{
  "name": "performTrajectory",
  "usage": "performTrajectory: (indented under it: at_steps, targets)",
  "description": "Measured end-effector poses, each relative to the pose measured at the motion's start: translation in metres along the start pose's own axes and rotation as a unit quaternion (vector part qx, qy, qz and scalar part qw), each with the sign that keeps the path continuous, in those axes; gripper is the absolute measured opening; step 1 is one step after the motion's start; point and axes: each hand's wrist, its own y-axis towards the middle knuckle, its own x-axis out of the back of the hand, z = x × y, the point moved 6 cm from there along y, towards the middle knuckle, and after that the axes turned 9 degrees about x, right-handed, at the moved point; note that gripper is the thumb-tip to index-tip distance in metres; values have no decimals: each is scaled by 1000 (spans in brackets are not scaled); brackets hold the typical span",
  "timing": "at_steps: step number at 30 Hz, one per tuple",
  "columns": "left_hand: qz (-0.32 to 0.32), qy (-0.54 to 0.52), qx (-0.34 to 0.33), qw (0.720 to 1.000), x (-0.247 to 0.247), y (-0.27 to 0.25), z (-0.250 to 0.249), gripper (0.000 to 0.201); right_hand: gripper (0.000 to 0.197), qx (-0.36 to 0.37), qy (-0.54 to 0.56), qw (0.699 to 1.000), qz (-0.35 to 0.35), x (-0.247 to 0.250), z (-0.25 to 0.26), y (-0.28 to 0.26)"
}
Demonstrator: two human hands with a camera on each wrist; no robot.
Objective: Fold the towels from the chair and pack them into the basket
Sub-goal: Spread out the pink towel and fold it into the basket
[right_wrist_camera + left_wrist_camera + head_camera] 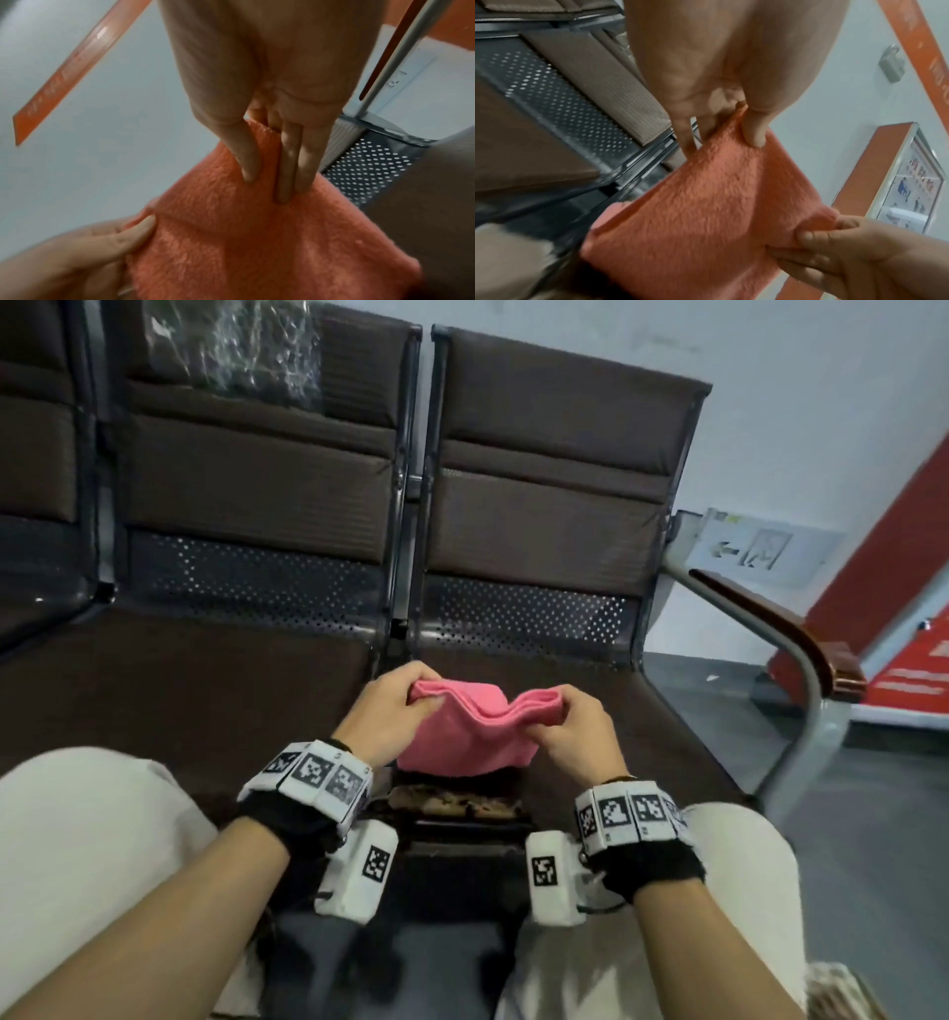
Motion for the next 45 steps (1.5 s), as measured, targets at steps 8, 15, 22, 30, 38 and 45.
performTrajectory:
  at_steps: [8,15,22,30,38,45]
  targets:
    - [87,19,50,995,-30,-1,33,11,30,-21,-113,991,74,-6,-17,0]
    - [-19,-4,84,996,-22,73,46,17,16,-24,-101,993,64,-23,-32,61]
    - [-41,29,96,994,-29,151,81,18,30,-44,-138,982,124,-60,-61,130]
    - [34,92,221,970,-55,178,137,52,24,2,-184,966,180,-93,-87,145]
    - [28,162,103,981,-59,139,103,34,53,165,-219,864,422,-101,-60,86]
    - [200,327,14,924,-87,94,94,76,33,214,-325,861,328,-99,-50,81]
